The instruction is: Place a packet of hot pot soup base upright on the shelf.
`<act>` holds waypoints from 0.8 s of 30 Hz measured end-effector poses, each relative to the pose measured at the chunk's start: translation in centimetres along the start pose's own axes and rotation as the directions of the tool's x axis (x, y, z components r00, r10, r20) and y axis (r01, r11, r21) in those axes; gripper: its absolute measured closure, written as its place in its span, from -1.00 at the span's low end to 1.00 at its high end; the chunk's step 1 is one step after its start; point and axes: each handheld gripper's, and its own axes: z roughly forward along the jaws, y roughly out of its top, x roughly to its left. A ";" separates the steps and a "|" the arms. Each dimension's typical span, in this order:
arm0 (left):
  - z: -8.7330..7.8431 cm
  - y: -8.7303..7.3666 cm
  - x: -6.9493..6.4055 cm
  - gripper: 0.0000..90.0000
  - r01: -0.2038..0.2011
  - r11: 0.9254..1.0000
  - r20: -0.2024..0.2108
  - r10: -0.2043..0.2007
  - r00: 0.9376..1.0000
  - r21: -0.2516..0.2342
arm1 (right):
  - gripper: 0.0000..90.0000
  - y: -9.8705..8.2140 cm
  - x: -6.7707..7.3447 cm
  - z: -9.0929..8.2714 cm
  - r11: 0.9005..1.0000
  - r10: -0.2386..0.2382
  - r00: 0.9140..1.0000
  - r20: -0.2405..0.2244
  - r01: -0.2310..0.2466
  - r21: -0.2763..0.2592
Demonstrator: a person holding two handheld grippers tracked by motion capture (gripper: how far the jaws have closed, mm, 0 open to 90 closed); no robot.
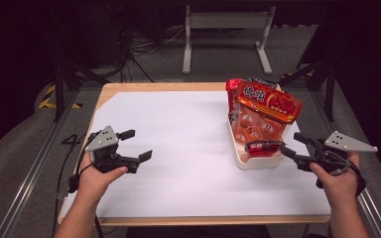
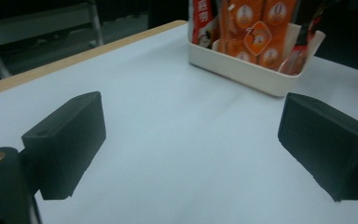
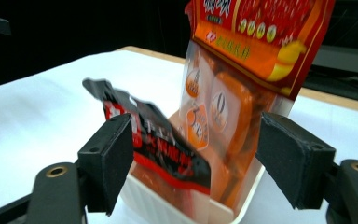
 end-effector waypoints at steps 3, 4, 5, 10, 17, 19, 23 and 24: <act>0.0 -1.5 0.6 -0.81 0.028 1.000 -0.012 -0.028 1.000 -0.010 | -0.38 -0.5 -0.1 0.0 1.000 0.002 1.000 0.000 -0.002 0.004; -0.1 -1.8 0.7 -0.81 0.025 1.000 -0.018 -0.025 1.000 -0.010 | -0.38 -0.6 -0.1 0.0 1.000 0.006 1.000 -0.001 -0.006 0.003; -0.3 -2.2 0.9 -0.81 0.023 1.000 -0.030 -0.024 0.999 -0.017 | -0.38 -0.8 -0.1 0.0 1.000 0.003 1.000 -0.004 -0.003 0.000; -0.4 -4.3 1.4 -0.77 0.066 0.996 -0.057 -0.070 0.996 -0.059 | -0.38 -1.7 -0.1 0.3 1.000 0.009 1.000 -0.009 -0.009 0.014; 0.4 -6.0 1.9 -0.77 0.115 0.993 -0.063 -0.116 0.991 -0.018 | -0.39 -1.9 -0.2 0.6 1.000 0.008 1.000 -0.018 -0.008 0.019; 0.4 -6.1 1.8 -0.78 0.124 0.992 -0.054 -0.125 0.991 -0.014 | -0.39 -1.9 -0.2 0.6 1.000 0.001 1.000 -0.018 0.000 0.020; 0.2 -5.9 1.6 -0.75 0.139 0.990 -0.034 -0.140 0.990 -0.014 | -0.39 -1.9 -0.2 0.7 1.000 0.002 1.000 -0.018 -0.002 0.024; 0.2 -5.9 1.6 -0.75 0.140 0.990 -0.029 -0.141 0.990 -0.015 | -0.39 -1.9 -0.2 0.7 1.000 0.001 1.000 -0.019 0.000 0.025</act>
